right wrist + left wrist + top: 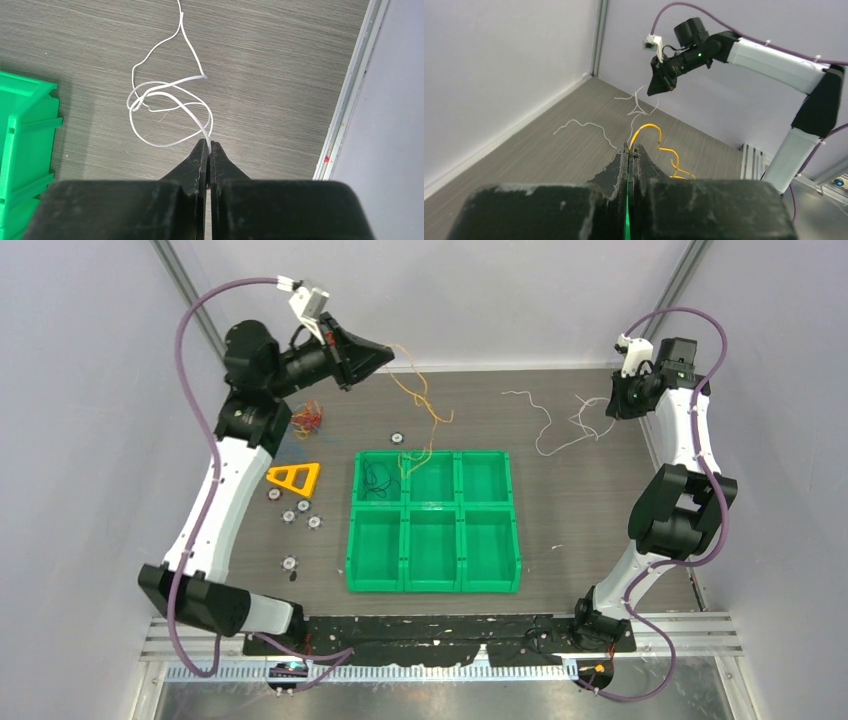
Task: Untangle the cables
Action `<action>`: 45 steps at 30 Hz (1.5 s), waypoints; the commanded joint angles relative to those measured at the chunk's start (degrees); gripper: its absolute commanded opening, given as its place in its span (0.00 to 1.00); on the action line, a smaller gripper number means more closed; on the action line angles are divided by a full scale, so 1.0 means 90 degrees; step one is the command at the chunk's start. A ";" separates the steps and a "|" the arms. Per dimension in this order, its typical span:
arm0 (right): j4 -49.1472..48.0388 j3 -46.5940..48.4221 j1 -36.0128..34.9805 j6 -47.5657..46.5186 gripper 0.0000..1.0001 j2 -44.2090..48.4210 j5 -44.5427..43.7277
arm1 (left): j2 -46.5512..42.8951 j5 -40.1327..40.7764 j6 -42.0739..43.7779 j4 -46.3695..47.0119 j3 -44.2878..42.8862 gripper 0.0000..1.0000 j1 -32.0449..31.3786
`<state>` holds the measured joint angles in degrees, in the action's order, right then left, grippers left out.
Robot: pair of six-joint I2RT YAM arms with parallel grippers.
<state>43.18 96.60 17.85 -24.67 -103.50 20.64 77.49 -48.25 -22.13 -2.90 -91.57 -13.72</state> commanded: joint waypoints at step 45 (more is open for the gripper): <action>0.0033 0.0196 -0.0032 0.0160 0.05 0.0084 0.0270 | 0.1434 0.0978 0.1219 -0.0448 0.0660 0.00 -0.0661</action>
<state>43.86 96.60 17.82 -23.40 -103.50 22.44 93.19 -40.80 -14.13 -3.73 -88.95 -22.59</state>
